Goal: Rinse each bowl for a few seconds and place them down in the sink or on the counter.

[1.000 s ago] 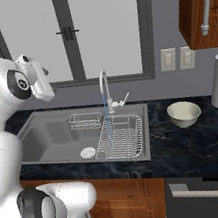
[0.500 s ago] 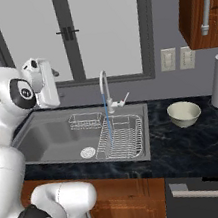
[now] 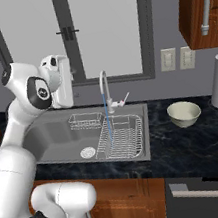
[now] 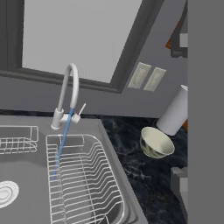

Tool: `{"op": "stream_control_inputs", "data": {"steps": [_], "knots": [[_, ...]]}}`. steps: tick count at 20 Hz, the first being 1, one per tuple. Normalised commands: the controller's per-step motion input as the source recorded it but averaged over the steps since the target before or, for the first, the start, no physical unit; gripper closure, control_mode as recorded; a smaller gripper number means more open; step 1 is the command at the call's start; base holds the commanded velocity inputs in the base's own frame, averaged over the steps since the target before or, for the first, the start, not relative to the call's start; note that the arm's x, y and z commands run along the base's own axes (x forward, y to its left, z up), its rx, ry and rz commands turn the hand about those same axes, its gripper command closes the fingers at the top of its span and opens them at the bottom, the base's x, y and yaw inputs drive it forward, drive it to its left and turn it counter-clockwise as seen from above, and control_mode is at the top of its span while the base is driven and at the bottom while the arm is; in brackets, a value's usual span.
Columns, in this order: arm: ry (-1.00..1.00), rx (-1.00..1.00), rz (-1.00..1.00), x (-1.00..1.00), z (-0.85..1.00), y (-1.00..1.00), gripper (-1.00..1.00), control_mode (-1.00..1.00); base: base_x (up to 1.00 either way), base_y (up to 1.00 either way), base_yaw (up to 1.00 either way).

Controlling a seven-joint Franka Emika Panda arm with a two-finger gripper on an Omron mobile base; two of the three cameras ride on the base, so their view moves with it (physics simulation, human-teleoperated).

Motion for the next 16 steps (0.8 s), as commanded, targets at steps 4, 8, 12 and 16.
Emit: {"op": "stream_control_inputs", "data": {"steps": [4,8,12,16], "knots": [[0.0,0.15,-0.04,0.0,0.0,-0.27,-1.0,-1.0,0.0,0.0,0.0],[0.0,0.08,-0.05,0.07,0.0,-0.26,-1.0,-1.0,0.0,0.0,0.0],[-0.04,0.02,-0.09,0.05,0.0,-0.32,-1.0,-1.0,0.0,0.0,0.0],[-0.03,0.02,-0.08,0.12,-0.03,-0.36,-1.0,-1.0,0.0,0.0,0.0]]}}
